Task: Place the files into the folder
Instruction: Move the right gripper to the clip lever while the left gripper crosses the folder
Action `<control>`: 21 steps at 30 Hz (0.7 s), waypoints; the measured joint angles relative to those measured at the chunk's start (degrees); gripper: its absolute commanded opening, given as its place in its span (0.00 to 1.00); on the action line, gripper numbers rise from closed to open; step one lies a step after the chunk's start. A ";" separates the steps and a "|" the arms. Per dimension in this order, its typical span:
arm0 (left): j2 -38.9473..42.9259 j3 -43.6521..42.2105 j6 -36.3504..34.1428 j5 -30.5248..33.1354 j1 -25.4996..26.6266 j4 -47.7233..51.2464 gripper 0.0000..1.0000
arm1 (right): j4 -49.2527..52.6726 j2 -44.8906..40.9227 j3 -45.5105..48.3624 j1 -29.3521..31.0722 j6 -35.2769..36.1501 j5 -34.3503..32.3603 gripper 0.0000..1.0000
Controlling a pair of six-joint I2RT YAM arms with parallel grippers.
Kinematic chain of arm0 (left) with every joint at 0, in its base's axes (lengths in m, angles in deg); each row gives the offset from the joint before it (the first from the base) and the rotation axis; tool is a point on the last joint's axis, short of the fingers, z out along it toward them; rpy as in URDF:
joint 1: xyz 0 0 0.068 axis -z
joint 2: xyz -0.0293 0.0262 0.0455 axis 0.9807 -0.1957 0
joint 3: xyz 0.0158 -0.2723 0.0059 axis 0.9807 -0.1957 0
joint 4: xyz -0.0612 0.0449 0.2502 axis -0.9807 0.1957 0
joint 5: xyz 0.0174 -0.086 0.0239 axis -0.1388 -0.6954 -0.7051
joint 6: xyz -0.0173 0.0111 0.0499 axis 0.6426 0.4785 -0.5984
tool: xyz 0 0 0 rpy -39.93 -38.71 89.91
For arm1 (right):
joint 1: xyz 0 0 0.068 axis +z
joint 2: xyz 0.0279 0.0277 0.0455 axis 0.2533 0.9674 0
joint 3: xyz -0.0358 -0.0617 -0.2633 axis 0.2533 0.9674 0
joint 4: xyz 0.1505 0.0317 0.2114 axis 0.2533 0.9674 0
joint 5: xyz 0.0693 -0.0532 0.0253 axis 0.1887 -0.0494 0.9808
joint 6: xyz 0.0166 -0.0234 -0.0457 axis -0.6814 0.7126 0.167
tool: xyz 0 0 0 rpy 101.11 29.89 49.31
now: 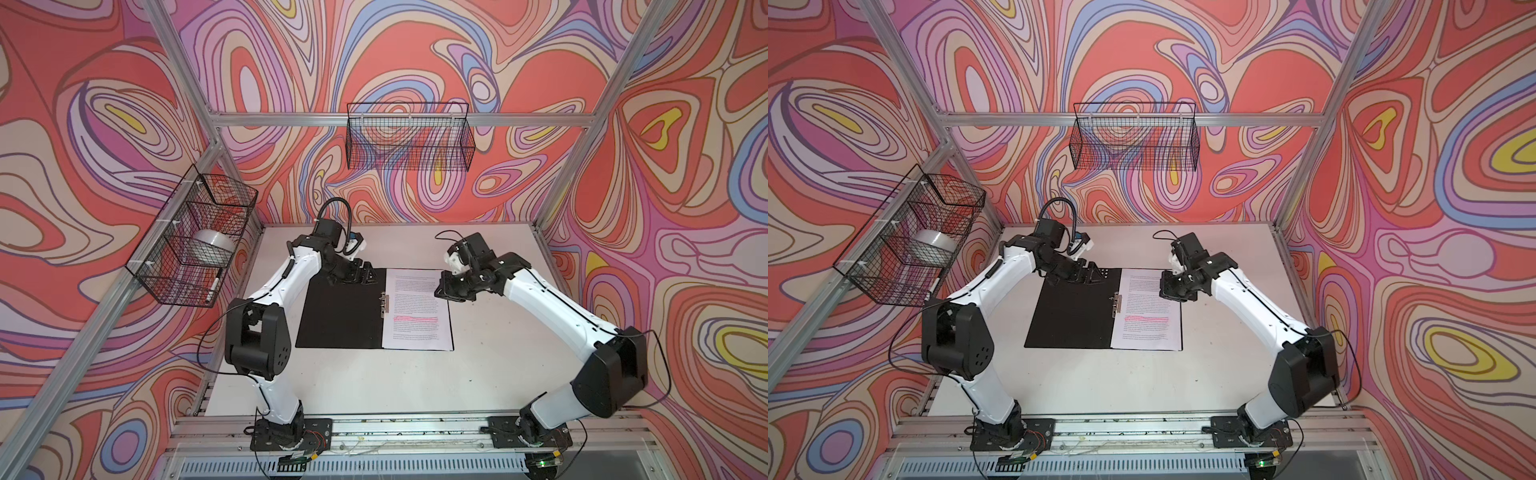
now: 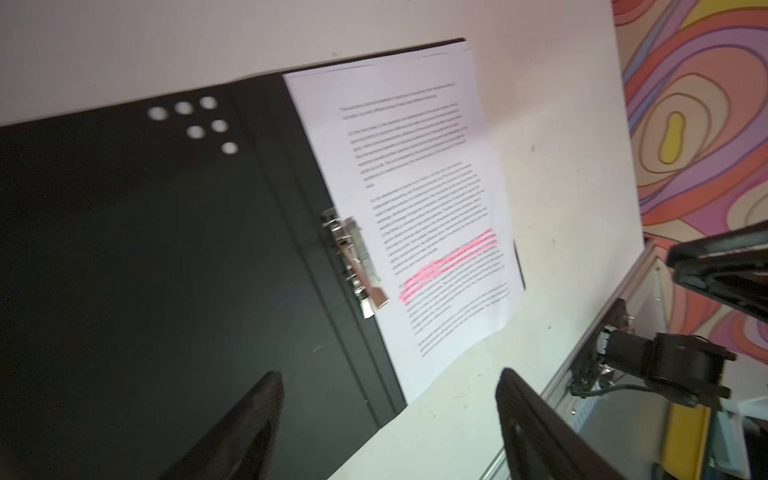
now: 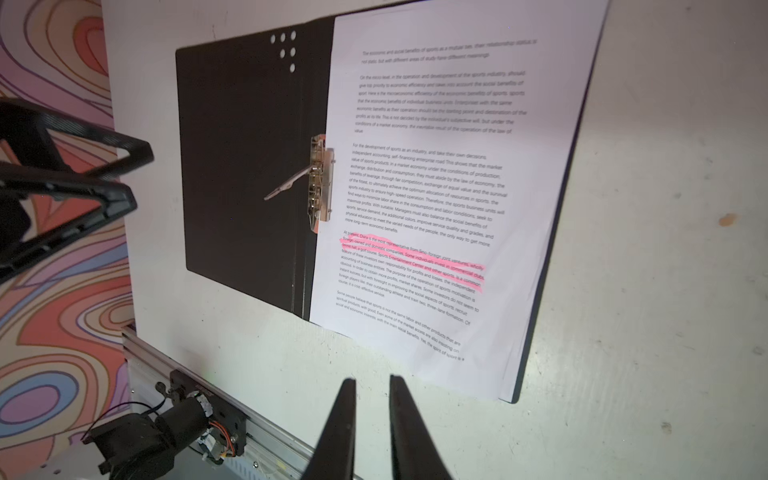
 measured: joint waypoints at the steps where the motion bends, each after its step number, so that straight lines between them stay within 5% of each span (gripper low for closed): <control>1: 0.83 -1.03 -0.70 1.60 -1.29 0.83 0.81 | 1.03 1.62 -1.77 1.55 0.04 -0.59 0.16; 13: 5.62 -16.28 -3.13 13.90 -7.21 2.08 0.81 | 7.23 22.51 -24.22 14.82 -2.78 -9.49 0.18; 21: 8.70 -17.46 -0.66 19.23 -14.21 -0.74 0.85 | 1.31 22.05 -20.17 16.87 -10.03 -15.74 0.21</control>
